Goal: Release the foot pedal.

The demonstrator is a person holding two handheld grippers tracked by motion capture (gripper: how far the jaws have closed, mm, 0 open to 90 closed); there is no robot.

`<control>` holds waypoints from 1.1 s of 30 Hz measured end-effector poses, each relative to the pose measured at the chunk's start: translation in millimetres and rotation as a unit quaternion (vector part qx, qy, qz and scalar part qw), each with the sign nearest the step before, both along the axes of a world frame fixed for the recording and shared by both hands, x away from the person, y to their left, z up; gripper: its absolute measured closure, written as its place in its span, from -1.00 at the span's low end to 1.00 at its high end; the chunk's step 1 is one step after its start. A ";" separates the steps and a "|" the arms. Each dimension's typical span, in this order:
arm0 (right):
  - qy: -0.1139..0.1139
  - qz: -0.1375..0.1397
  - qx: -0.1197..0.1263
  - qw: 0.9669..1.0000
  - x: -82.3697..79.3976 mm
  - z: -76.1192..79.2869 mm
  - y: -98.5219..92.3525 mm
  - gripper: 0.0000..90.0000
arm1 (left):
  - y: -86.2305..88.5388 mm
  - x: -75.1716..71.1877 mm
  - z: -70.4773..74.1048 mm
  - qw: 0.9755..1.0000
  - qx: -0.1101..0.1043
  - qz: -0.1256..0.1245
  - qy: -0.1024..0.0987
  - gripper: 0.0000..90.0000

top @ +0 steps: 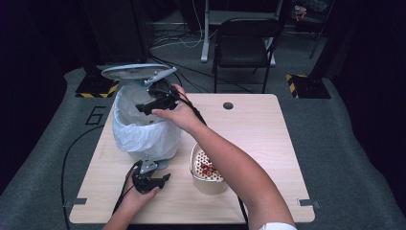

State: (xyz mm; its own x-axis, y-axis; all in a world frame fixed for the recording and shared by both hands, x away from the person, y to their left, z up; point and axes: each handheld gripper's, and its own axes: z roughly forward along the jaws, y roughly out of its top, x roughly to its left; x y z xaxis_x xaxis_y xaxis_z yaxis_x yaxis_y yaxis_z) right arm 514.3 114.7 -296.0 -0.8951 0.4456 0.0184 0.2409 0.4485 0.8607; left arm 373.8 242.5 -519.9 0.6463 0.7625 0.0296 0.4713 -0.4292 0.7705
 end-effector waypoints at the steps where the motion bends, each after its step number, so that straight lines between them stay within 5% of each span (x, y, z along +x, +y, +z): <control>1: 0.007 -0.002 0.004 1.000 -0.5 -0.1 -0.5 -0.54 | 0.1 0.1 0.1 1.000 0.001 0.000 0.000 -0.24; 8: 0.026 -0.004 0.021 0.999 -4.6 4.1 -14.8 -0.59 | 0.8 0.7 0.3 1.000 -0.002 -0.001 0.002 -0.24; 19: 0.010 0.003 0.020 1.000 -33.5 10.7 -72.7 -0.51 | 1.6 0.1 -1.7 1.000 -0.008 -0.002 -0.008 -0.24; 23: 0.002 -0.008 0.020 1.000 -41.4 13.6 -94.8 -0.51 | -0.3 -1.6 -2.8 0.999 -0.030 0.016 0.007 -0.24; 25: -0.001 -0.016 0.016 1.000 -44.6 13.5 -106.6 -0.51 | 4.0 1.3 -0.9 1.000 -0.008 -0.004 -0.005 -0.24; 28: -0.011 -0.039 0.010 0.999 -48.8 14.0 -125.8 -0.51 | 6.6 2.6 -1.2 1.000 -0.031 -0.003 0.003 -0.24; 30: -0.018 -0.052 0.008 0.998 -49.5 13.9 -136.2 -0.49 | 6.6 0.2 -0.3 0.997 -0.074 0.021 0.029 -0.25; 33: -0.014 -0.074 -0.001 0.997 -52.0 11.3 -152.1 -0.48 | 7.1 -2.2 1.7 0.996 -0.082 0.024 0.020 -0.24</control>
